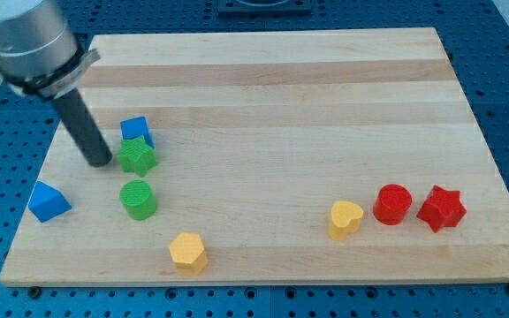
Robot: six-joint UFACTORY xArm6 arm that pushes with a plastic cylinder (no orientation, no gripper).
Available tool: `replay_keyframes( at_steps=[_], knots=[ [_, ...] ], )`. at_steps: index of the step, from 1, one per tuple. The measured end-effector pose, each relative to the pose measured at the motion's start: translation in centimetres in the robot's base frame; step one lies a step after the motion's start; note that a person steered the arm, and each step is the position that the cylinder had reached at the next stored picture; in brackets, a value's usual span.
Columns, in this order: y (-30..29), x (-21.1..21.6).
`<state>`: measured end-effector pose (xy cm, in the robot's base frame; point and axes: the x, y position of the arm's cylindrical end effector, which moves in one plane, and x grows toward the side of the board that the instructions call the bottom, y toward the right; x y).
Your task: Push blue triangle to green star
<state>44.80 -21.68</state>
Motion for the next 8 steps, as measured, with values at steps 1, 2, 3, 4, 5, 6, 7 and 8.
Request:
replay_keyframes(
  at_steps=[1,2,3,4,5,6,7,8],
  knots=[
    [2.8,-3.5],
    [4.1,-5.7],
    [-1.7,-3.7],
    [-7.3,0.4],
    [-8.7,1.2],
    [-8.8,1.6],
    [-8.8,3.7],
    [-8.8,5.0]
  ],
)
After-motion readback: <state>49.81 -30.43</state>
